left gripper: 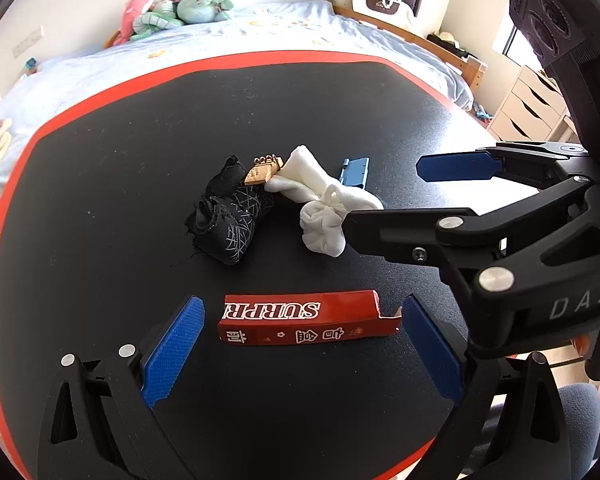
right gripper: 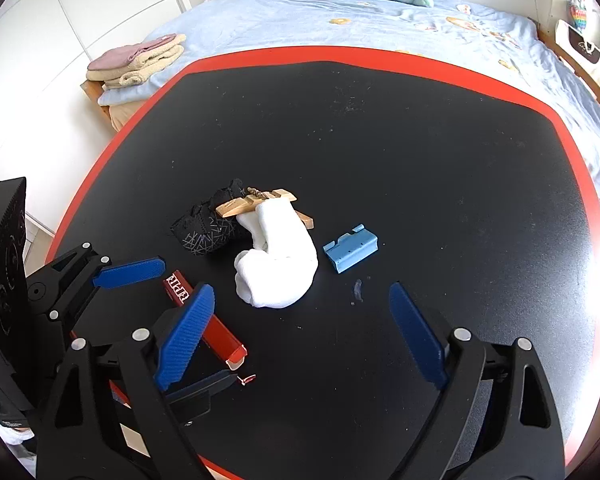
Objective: Collect trash
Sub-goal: 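Grasp the red SURPR carton with left tool while right tool grasps the white socks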
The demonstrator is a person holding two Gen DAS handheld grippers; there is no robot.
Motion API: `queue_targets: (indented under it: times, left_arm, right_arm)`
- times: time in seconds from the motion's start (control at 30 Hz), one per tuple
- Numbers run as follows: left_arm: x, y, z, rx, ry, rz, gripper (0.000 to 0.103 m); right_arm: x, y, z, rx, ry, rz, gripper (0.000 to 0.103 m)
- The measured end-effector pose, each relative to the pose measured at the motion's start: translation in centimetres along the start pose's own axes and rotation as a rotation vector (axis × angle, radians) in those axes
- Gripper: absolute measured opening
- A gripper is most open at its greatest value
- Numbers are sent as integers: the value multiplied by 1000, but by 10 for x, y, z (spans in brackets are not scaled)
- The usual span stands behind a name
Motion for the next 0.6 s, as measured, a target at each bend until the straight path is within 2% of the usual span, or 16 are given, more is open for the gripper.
queue_targets:
  times: [0.07, 0.33, 0.37, 0.47, 0.6]
  left_arm:
    - [-1, 3, -2, 15, -1, 4, 95]
    - [7, 6, -4, 46, -36, 9, 95]
    - [11, 5, -5, 44, -37, 9, 95]
    - [11, 3, -8, 31, -29, 3, 95]
    - [9, 3, -11, 30, -31, -7, 95]
  right_arm:
    - [1, 2, -5, 14, 8, 5, 84]
    - [1, 9, -20, 34, 29, 30, 58]
    - [1, 8, -21, 36, 28, 28, 57]
    - [0, 8, -21, 39, 28, 30, 46]
    - [0, 8, -22, 42, 26, 32, 42]
Point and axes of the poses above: each gripper's, at about its wrist camera, not at the fingertips, and z roughly against the way its jaws point, y to its left, x to its top, the point moved 10 cm from there along -z, roughly the way its jaws point, and after that the axes turned 6 degrees about -z, right-handed, at the moved point
